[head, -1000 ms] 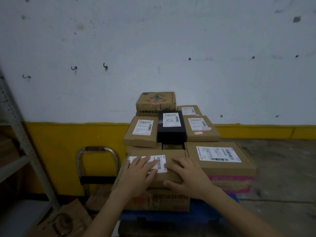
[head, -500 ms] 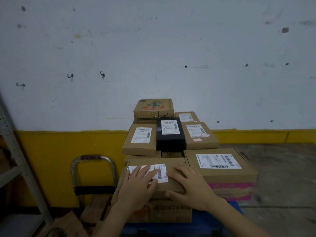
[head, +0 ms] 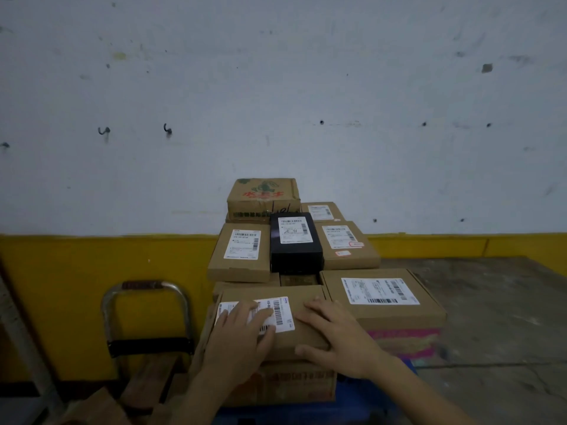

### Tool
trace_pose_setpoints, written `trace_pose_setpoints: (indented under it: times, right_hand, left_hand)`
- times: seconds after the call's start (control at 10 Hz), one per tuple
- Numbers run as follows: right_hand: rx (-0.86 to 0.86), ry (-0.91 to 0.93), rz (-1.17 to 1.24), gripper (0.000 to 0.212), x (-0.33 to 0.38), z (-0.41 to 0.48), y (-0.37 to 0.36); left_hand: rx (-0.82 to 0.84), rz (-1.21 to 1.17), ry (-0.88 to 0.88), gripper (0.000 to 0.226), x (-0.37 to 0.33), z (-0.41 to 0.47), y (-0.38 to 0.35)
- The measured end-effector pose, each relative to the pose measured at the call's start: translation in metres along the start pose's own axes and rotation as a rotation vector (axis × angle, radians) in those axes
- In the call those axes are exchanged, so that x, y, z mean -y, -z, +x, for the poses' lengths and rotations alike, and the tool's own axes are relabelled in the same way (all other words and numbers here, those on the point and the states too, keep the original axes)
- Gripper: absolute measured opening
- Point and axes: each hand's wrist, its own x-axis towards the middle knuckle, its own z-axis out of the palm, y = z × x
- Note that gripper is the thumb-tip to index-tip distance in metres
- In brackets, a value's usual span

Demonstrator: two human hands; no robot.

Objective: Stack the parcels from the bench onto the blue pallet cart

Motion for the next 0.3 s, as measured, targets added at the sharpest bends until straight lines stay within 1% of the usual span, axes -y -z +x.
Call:
trace_pose_setpoints:
  times: [0.1,0.2,0.3]
  right_hand:
    - [0.004,0.012,-0.043,0.067,0.001,-0.005,0.005]
    - [0.016,0.006,-0.068,0.066,0.005,-0.02,0.015]
    - [-0.015,0.014,-0.032,0.065,0.006,-0.045,0.026]
  left_hand:
    - [0.028,0.014,-0.015,0.046,-0.006,0.001,0.007]
    - [0.101,0.063,0.016,0.047,-0.019,0.002,0.018]
    - [0.116,0.033,0.021,0.047,-0.042,-0.012,0.026]
